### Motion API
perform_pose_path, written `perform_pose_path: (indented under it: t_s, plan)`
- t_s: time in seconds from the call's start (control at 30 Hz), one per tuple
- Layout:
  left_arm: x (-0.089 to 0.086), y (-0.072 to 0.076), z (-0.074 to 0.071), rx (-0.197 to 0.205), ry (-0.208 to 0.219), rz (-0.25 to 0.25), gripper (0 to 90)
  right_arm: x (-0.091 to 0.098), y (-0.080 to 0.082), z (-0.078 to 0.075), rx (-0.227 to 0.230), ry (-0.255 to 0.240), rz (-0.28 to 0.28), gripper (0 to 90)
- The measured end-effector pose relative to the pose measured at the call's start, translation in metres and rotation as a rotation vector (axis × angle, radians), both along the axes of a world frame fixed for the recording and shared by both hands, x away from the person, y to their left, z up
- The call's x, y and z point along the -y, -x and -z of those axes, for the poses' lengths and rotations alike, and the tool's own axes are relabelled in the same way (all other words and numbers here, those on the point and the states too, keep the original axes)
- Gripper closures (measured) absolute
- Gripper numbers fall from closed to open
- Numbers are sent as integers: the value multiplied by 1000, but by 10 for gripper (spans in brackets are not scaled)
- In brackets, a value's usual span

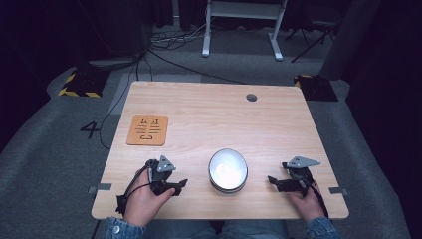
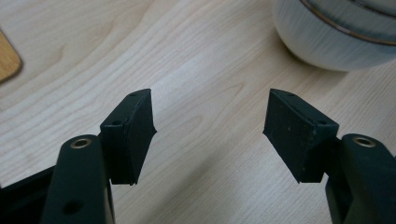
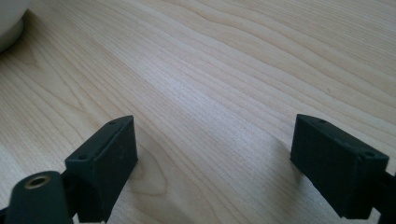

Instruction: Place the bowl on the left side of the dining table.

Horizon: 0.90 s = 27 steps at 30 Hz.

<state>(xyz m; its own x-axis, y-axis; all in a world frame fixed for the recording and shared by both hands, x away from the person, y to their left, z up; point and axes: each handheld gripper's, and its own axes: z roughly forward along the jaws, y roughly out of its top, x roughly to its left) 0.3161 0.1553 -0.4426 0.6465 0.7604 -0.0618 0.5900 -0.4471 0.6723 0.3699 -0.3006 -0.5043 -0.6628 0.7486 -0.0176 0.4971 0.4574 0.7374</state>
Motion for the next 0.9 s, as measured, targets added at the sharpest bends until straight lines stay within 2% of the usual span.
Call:
perform_pose_path:
  t_s: [0.03,0.23,0.37,0.5,0.53,0.6,0.63,0.9]
  plan:
    - [1,1,-3,-8,10,-3,335,0,0,0,0,1,2,144]
    - [6,3,-14,17,10,17,349,0,1,0,1,-1,6,144]
    - [11,5,-22,14,47,41,349,0,1,0,2,0,9,144]
    - [15,5,-29,25,53,54,349,0,1,0,1,0,9,144]
    - [16,4,-31,39,45,57,351,0,1,0,1,1,9,144]
    - [20,3,-34,34,48,65,352,0,1,0,1,0,9,144]
    - [22,2,-36,48,43,68,352,0,1,0,1,1,9,144]
    - [38,-3,-48,58,51,114,351,0,1,0,2,1,8,144]
